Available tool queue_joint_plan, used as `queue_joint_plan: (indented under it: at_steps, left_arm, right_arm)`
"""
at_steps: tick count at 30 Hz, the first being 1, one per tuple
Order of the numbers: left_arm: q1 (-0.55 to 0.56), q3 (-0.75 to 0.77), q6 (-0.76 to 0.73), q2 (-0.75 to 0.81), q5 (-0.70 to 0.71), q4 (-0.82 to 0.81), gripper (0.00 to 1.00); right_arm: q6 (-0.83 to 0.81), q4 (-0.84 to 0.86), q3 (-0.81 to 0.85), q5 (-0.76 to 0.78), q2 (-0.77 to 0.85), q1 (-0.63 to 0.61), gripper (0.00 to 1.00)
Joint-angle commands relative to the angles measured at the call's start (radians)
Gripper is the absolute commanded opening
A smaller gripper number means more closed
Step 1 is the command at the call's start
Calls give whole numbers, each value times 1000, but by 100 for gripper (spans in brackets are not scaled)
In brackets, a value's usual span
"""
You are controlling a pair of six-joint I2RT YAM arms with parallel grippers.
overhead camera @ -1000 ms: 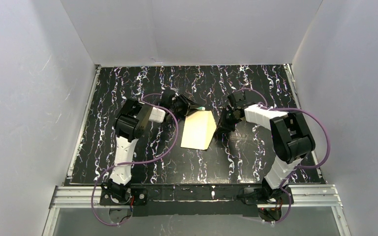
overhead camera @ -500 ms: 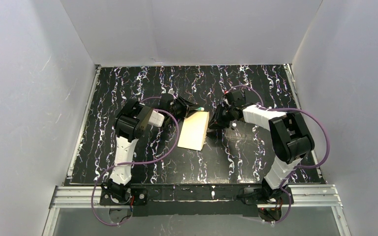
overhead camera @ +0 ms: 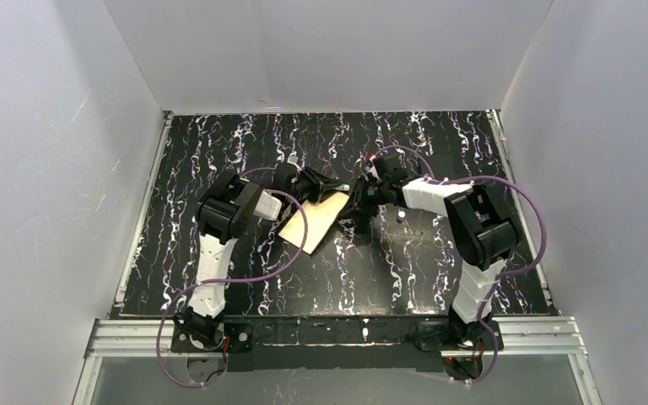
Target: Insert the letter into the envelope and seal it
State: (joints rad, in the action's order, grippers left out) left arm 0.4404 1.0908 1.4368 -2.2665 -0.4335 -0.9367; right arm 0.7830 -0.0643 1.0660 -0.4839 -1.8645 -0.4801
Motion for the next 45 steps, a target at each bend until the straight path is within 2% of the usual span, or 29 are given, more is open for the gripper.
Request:
queue_joint_plan:
  at_steps: [1, 10, 18, 23, 27, 31, 38, 45]
  left_arm:
    - [-2, -38, -5, -9, 28, 45, 0]
    - [-2, -68, -1, -17, 34, 15, 0]
    - [-30, 38, -86, 62, -48, 62, 0]
    - [-62, 149, -142, 121, -158, 98, 0]
    - [-96, 164, -191, 174, -187, 144, 0]
    - [-159, 132, -231, 213, -281, 195, 0]
    - [-248, 15, -180, 278, -530, 211, 0]
    - [-295, -116, -220, 275, -465, 196, 0]
  right_arm:
    - [15, 55, 52, -42, -13, -34, 26]
    - [77, 158, 55, -31, -46, -80, 26]
    - [58, 83, 51, 32, -28, -83, 26]
    - [16, 22, 54, 48, -27, -84, 26]
    - [-11, -10, 67, 55, -37, -84, 26]
    - [-22, -27, 78, 47, -47, -84, 26]
    - [-43, -49, 100, 49, -54, -84, 27]
    - [-49, -54, 116, 46, -66, -84, 27]
